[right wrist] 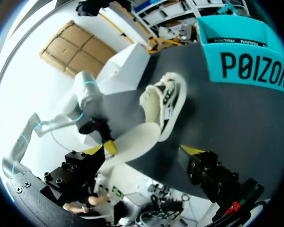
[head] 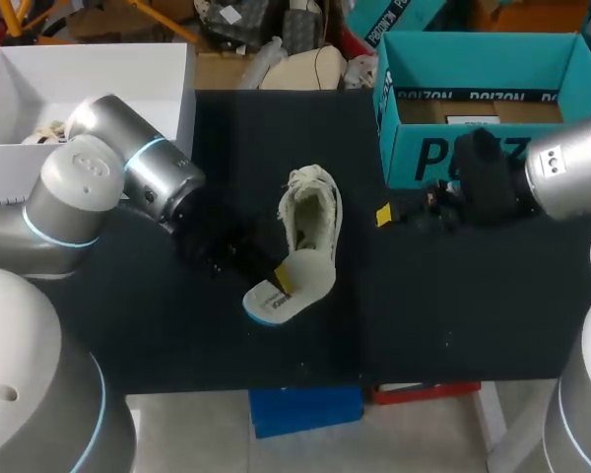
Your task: Take the shoe out of the shoebox, open the shoe tongue, remove and reinsert the insole, then place the shoe into the shoebox
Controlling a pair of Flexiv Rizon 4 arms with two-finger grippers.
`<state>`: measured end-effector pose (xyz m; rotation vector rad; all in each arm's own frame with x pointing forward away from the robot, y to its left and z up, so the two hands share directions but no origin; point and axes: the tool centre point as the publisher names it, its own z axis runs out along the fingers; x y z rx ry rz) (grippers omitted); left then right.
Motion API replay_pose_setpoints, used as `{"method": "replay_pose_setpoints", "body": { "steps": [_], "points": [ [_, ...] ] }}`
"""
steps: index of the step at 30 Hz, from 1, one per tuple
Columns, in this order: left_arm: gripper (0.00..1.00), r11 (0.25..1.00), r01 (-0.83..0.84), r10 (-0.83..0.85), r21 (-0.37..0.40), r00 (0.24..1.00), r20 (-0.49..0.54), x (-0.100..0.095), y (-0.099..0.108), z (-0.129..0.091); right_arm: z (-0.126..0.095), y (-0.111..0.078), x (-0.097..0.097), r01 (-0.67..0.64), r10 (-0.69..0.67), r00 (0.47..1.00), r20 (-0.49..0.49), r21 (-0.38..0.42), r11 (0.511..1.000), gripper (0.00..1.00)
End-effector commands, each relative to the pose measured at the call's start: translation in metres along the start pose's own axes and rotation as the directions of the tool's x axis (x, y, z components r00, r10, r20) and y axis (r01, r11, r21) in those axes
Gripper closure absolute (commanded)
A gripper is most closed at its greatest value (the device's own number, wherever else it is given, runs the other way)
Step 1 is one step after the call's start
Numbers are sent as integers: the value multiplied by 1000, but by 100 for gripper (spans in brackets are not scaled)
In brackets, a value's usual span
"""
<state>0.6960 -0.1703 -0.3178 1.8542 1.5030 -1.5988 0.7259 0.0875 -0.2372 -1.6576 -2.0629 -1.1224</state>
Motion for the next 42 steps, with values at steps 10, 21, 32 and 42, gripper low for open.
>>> {"method": "replay_pose_setpoints", "body": {
  "steps": [10, 21, 32, 42],
  "points": [
    [100, 996, 18, -31, -92, 991, -132, -8, -8, -12, -26, -38, -2, -49, 50, 999, 14, -57, 997, 0],
    [100, 991, 50, -74, -125, 977, -202, 5, 6, -15, -26, -38, -2, -49, 50, 999, 14, -57, 997, 0],
    [100, 993, 55, -78, -103, 970, -230, 1, 37, -11, -26, -38, -2, -49, 50, 999, 14, -57, 997, 0],
    [100, 990, 50, -79, -130, 971, -226, 2, 71, -9, -26, -38, -2, -49, 50, 999, 14, -57, 997, 0]
  ]
}}
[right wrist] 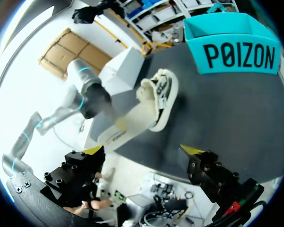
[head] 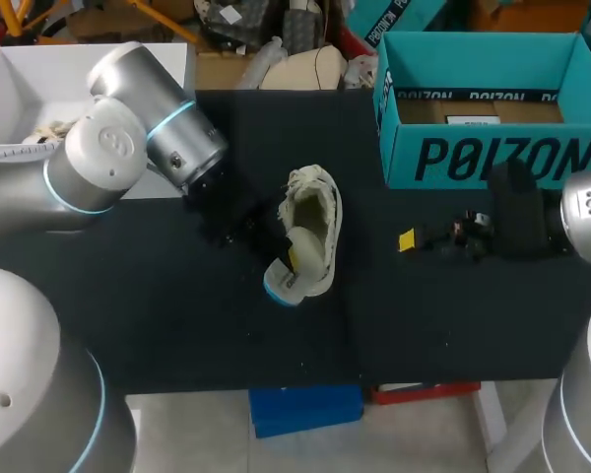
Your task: Take the shoe out of the shoebox, open the shoe tongue, remove and reinsert the insole, then place the shoe into the shoebox
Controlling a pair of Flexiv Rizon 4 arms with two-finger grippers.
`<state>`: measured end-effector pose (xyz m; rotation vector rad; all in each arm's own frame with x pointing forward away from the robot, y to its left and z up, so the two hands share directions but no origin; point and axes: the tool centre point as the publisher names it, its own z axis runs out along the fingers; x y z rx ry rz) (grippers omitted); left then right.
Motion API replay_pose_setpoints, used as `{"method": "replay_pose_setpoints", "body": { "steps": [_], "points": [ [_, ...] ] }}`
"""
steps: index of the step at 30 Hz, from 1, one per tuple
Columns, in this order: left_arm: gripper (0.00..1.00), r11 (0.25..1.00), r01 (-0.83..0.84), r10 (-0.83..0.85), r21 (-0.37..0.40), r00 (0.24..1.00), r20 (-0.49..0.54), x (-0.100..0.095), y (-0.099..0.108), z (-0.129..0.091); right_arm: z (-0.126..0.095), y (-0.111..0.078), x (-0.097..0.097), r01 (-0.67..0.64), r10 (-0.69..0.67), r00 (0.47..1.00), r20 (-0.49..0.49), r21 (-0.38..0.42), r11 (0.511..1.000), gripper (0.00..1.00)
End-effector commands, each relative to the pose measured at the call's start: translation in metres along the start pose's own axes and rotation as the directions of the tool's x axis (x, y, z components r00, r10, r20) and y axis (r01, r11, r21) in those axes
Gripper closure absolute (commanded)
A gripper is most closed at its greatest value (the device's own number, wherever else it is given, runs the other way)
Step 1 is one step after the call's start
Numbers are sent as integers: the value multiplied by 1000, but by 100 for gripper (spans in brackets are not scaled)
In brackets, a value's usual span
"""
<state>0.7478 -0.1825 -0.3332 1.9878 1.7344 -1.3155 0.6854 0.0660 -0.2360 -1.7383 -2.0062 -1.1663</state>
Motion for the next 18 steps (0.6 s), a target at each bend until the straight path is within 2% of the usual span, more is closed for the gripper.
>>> {"method": "replay_pose_setpoints", "body": {
  "steps": [1, 10, 18],
  "points": [
    [100, 1000, -2, 2, 1, 1000, -3, 0, 19, 8, 0, 0, 0, -1, 1, 1000, 1, 0, 1000, 0],
    [100, 1000, 1, -1, 3, 1000, 17, 3, 46, 13, 0, 0, 0, -1, 1, 1000, 1, 0, 1000, 0],
    [100, 999, 20, -20, -39, 1000, 0, 6, 62, 14, 0, 0, 0, -1, 1, 1000, 1, 0, 1000, 0]
  ]
}}
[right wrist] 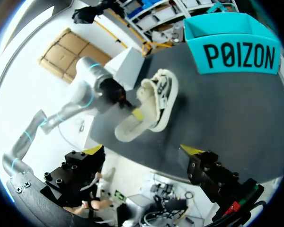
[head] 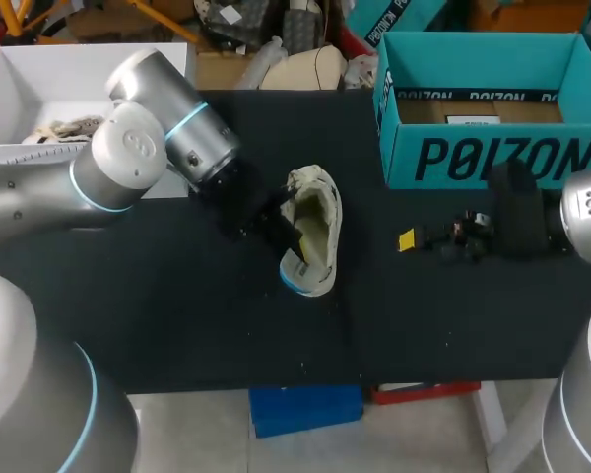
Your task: Take the shoe out of the shoebox, open the shoe tongue, remove and reinsert the insole, then place the shoe into the shoebox
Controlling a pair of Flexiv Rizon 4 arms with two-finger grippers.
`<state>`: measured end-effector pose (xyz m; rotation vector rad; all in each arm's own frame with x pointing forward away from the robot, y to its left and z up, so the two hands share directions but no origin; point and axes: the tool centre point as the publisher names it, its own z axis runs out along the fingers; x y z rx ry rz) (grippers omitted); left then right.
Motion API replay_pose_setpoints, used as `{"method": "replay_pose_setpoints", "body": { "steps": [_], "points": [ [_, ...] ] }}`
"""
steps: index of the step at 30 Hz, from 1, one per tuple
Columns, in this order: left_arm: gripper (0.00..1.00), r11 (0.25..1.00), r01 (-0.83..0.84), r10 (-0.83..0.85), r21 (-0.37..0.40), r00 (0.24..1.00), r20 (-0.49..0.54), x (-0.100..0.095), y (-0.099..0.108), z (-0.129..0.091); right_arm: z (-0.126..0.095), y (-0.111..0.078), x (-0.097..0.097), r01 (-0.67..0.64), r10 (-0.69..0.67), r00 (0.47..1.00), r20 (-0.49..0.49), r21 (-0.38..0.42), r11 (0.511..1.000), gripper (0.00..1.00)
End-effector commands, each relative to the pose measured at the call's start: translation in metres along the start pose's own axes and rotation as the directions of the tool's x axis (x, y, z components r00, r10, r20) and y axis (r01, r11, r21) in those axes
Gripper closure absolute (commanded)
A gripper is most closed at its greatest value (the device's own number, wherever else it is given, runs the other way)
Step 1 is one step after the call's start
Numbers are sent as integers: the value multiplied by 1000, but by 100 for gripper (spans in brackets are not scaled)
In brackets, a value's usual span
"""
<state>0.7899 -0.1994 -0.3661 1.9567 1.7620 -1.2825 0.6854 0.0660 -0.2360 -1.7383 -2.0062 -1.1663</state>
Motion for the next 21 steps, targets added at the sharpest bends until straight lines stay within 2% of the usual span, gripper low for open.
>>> {"method": "replay_pose_setpoints", "body": {
  "steps": [1, 7, 11, 21],
  "points": [
    [100, 1000, 7, -7, -6, 1000, -5, -2, 9, 4, 0, 0, 0, -1, 1, 1000, 1, 0, 1000, 0],
    [100, 1000, 27, -27, -11, 1000, -6, 1, 22, 10, 0, 0, 0, -1, 1, 1000, 1, 0, 1000, 0],
    [100, 998, 36, -38, -44, 999, -34, 3, 31, 10, 0, 0, 0, -1, 1, 1000, 1, 0, 1000, 0],
    [100, 981, 77, -88, -178, 994, -59, 2, 48, 3, 0, 0, 0, -1, 1, 1000, 1, 0, 1000, 0]
  ]
}}
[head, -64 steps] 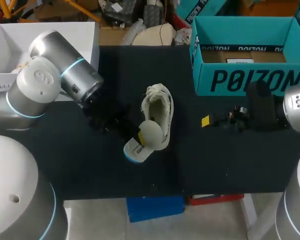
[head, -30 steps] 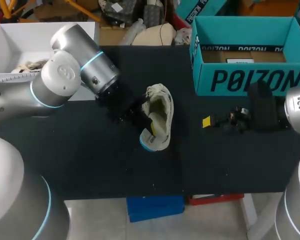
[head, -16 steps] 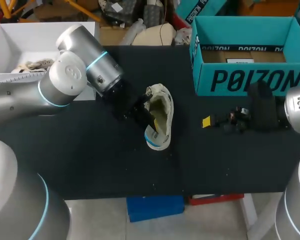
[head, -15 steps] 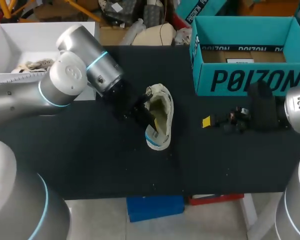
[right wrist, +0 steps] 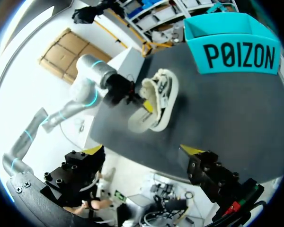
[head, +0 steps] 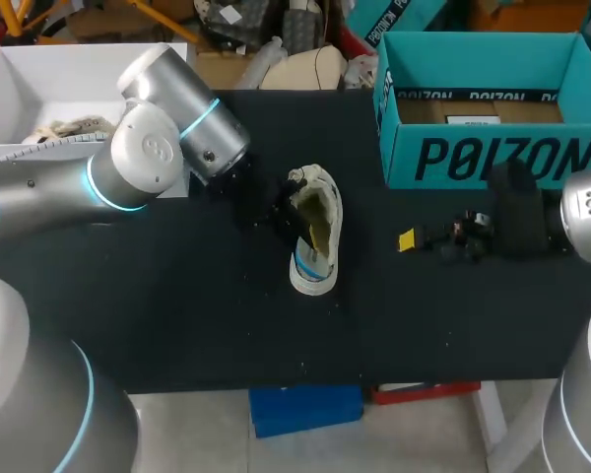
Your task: Take the shoe out of the shoebox, open the shoe tongue, remove and reinsert the insole, then place the shoe into the shoebox
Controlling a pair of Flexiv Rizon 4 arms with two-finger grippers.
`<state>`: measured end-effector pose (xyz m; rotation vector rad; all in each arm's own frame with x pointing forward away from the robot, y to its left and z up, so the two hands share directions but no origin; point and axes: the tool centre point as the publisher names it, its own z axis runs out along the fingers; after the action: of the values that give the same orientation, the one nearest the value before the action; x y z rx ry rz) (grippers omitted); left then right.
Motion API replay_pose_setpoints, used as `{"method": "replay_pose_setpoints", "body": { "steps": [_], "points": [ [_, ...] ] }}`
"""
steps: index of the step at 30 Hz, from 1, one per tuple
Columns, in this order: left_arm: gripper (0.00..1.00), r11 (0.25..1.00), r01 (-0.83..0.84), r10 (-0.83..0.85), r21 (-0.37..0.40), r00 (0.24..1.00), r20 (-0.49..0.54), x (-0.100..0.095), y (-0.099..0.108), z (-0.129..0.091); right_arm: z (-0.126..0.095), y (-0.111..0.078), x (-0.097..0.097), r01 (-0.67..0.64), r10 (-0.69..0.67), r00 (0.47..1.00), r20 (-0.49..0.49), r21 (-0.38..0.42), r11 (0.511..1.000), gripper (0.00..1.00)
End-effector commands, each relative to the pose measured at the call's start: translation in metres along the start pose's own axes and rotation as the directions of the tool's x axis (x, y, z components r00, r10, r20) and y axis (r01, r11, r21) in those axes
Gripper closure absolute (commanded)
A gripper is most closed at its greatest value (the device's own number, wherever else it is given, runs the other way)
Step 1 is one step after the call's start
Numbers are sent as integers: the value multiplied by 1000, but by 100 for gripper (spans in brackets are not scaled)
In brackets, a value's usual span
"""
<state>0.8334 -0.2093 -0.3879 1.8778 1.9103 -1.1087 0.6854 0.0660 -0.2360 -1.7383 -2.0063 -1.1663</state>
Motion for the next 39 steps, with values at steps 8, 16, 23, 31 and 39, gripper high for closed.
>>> {"method": "replay_pose_setpoints", "body": {
  "steps": [8, 16, 23, 31, 39],
  "points": [
    [50, 996, 41, -43, -83, 999, -23, -4, -6, 0, 0, 0, 0, -1, 1, 1000, 1, 0, 1000, 0],
    [31, 998, 38, -36, -50, 999, 31, -4, -27, -11, 0, 0, 0, -1, 1, 1000, 1, 0, 1000, 0],
    [57, 999, 42, -41, -23, 998, 55, 0, -46, -7, 0, 0, 0, -1, 1, 1000, 1, 0, 1000, 0],
    [71, 999, 48, -48, -4, 999, 24, 7, -58, -5, 0, 0, 0, -1, 1, 1000, 1, 0, 1000, 0],
    [100, 999, 36, -36, -2, 999, 27, 7, -61, -9, 0, 0, 0, -1, 1, 1000, 1, 0, 1000, 0]
  ]
}}
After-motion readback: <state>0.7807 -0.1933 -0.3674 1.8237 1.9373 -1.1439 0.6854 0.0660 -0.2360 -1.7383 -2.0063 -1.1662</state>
